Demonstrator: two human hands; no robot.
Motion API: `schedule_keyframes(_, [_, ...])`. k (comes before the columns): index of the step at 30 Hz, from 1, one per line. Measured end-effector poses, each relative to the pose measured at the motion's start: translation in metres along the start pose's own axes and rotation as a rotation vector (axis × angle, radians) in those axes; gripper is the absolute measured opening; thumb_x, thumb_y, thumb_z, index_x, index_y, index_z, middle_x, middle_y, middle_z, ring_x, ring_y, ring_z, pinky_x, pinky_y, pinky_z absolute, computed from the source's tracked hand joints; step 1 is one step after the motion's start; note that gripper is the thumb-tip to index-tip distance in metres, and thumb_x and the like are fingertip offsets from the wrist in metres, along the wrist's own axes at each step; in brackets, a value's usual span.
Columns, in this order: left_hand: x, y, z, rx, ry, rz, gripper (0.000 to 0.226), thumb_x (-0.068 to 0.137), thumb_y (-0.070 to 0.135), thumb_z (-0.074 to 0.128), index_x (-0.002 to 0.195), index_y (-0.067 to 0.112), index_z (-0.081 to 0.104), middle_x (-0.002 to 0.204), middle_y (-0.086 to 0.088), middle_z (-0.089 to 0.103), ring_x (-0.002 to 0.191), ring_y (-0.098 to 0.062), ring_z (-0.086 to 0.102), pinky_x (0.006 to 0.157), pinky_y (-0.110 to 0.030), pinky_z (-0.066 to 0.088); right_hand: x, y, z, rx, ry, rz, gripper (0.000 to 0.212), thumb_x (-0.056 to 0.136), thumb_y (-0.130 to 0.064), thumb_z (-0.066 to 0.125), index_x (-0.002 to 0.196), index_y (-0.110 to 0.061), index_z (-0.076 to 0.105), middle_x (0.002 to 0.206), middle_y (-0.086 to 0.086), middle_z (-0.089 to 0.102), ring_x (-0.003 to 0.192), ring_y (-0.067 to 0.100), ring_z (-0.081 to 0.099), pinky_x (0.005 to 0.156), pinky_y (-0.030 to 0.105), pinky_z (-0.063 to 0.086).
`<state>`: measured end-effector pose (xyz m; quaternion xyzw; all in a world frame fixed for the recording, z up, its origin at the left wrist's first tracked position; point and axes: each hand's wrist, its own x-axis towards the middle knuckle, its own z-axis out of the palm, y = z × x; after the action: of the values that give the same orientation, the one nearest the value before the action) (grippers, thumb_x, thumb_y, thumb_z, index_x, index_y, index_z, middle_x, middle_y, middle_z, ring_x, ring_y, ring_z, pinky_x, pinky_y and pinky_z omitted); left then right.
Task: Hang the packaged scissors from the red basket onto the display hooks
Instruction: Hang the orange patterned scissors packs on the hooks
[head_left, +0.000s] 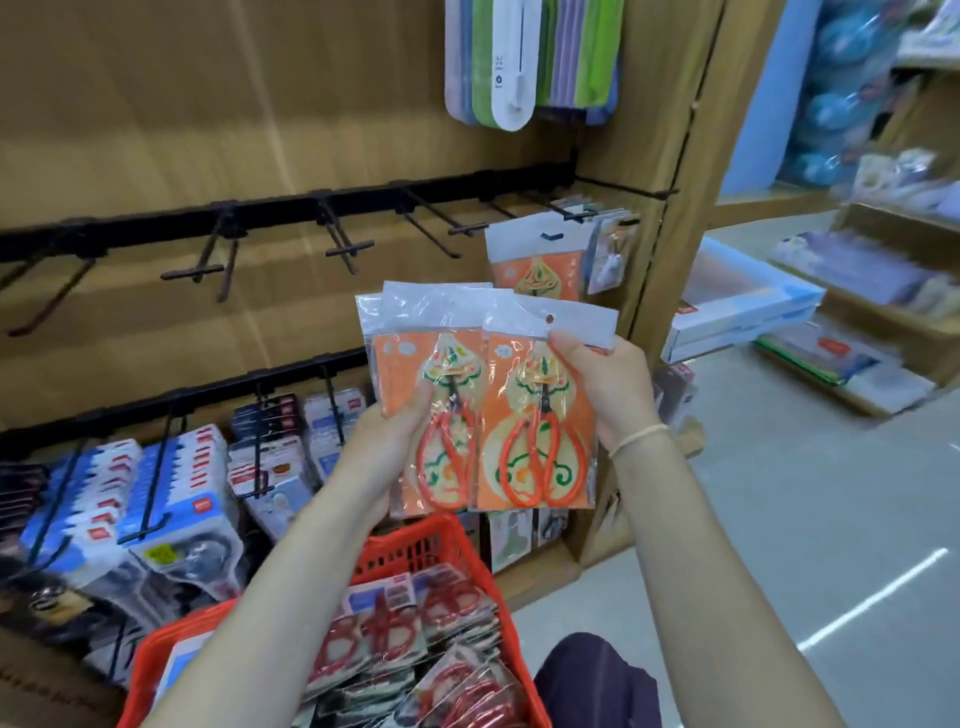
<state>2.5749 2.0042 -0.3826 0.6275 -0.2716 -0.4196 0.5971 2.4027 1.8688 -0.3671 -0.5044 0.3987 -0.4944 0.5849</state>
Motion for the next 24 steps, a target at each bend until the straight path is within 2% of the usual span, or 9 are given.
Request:
schedule_keyframes(4, [0.005,0.001,0.002,0.060,0.057,-0.008,0.034,0.096,0.052,0.063,0.110,0.021,0.072,0.098,-0.004,0.080,0.094,-0.027,0.076,0.095,-0.050,0.058,0.031,-0.013,0.004,-0.110,0.036,-0.063,0.005,0.092,-0.020,0.072,0.096,-0.018,0.074,0.101,0.009,0.077,0.097,0.028,0.074,0.092,0.049,0.058])
schedule_keyframes(8, [0.009,0.008,0.001,0.053,0.098,0.001,0.031,0.092,0.052,0.071,0.100,0.022,0.073,0.096,-0.004,0.080,0.097,-0.031,0.075,0.097,-0.055,0.056,0.060,-0.027,0.012,-0.173,0.077,-0.093,0.025,0.093,-0.029,0.067,0.093,-0.006,0.073,0.098,0.019,0.075,0.097,0.038,0.070,0.092,0.053,0.056])
schedule_keyframes(11, [0.011,0.015,0.003,0.104,0.108,0.019,0.027,0.095,0.050,0.066,0.099,0.025,0.072,0.088,0.001,0.080,0.087,-0.025,0.076,0.088,-0.047,0.060,0.075,-0.035,0.017,-0.186,0.077,-0.118,0.019,0.091,-0.031,0.069,0.079,-0.016,0.072,0.088,0.008,0.076,0.088,0.026,0.072,0.090,0.050,0.058])
schedule_keyframes(15, [0.014,0.021,0.009,0.134,0.090,0.045,0.025,0.096,0.051,0.064,0.097,0.027,0.072,0.089,-0.001,0.080,0.087,-0.027,0.077,0.089,-0.051,0.060,0.088,-0.041,0.019,-0.189,0.121,-0.148,0.031,0.089,-0.029,0.070,0.082,0.001,0.071,0.079,0.006,0.069,0.079,0.022,0.066,0.087,0.050,0.056])
schedule_keyframes(16, [0.015,0.021,0.010,0.130,0.086,0.047,0.025,0.096,0.050,0.064,0.099,0.027,0.073,0.091,-0.001,0.080,0.089,-0.027,0.077,0.091,-0.051,0.060,0.090,-0.041,0.019,-0.183,0.128,-0.142,0.029,0.089,-0.028,0.070,0.081,-0.001,0.071,0.079,0.005,0.070,0.081,0.023,0.068,0.087,0.050,0.057])
schedule_keyframes(18, [0.018,0.021,0.014,0.124,0.079,0.044,0.027,0.096,0.051,0.064,0.103,0.026,0.073,0.094,-0.001,0.080,0.090,-0.027,0.077,0.092,-0.051,0.059,0.095,-0.040,0.018,-0.176,0.141,-0.126,0.020,0.089,-0.027,0.072,0.073,-0.015,0.071,0.080,0.004,0.074,0.085,0.026,0.073,0.087,0.048,0.059])
schedule_keyframes(20, [0.020,0.019,0.017,0.108,0.069,0.031,0.031,0.096,0.051,0.064,0.107,0.023,0.072,0.093,-0.002,0.080,0.088,-0.026,0.078,0.088,-0.049,0.061,0.098,-0.039,0.017,-0.174,0.153,-0.129,0.021,0.089,-0.025,0.072,0.069,-0.019,0.070,0.080,0.004,0.075,0.085,0.027,0.073,0.085,0.046,0.059])
schedule_keyframes(24, [0.022,0.016,0.019,0.096,0.041,0.035,0.035,0.099,0.047,0.060,0.112,0.017,0.071,0.087,-0.002,0.080,0.077,-0.020,0.078,0.066,-0.033,0.060,0.099,-0.044,0.018,-0.208,0.180,-0.133,0.030,0.091,-0.027,0.070,0.062,-0.020,0.064,0.071,0.004,0.069,0.073,0.024,0.068,0.072,0.038,0.055])
